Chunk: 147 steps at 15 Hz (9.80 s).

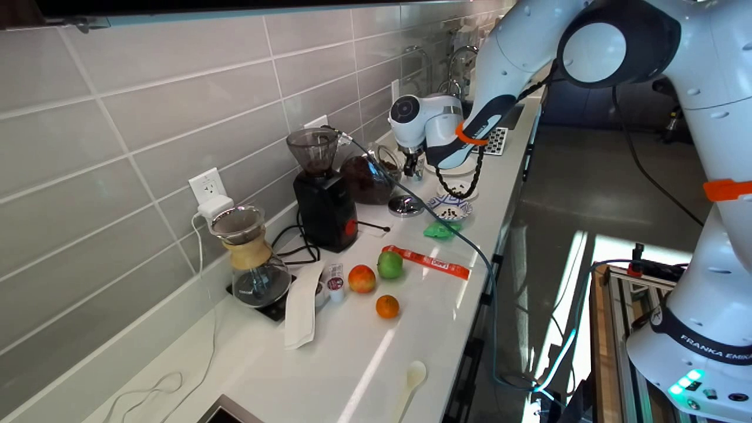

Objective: Use the silver ladle to put some of the coffee beans onto the small white plate

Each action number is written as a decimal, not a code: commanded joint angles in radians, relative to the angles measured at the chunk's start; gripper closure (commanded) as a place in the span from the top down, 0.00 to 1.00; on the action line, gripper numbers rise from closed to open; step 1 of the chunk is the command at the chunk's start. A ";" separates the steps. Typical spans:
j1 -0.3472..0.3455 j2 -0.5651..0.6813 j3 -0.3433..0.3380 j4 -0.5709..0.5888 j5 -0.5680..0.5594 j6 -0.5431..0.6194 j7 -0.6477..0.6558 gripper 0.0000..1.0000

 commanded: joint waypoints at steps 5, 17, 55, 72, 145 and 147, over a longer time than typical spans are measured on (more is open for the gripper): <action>0.012 0.076 -0.016 0.062 -0.112 -0.008 0.157 1.00; 0.022 0.120 0.002 0.109 -0.166 -0.034 0.143 1.00; 0.019 0.268 0.085 0.303 -0.256 -0.297 0.126 0.01; -0.127 0.192 0.221 0.351 0.184 -0.311 -0.543 0.01; 0.084 0.068 0.098 0.046 -0.411 -0.398 0.206 0.01; 0.082 0.046 0.112 0.010 -0.398 -0.455 0.204 0.01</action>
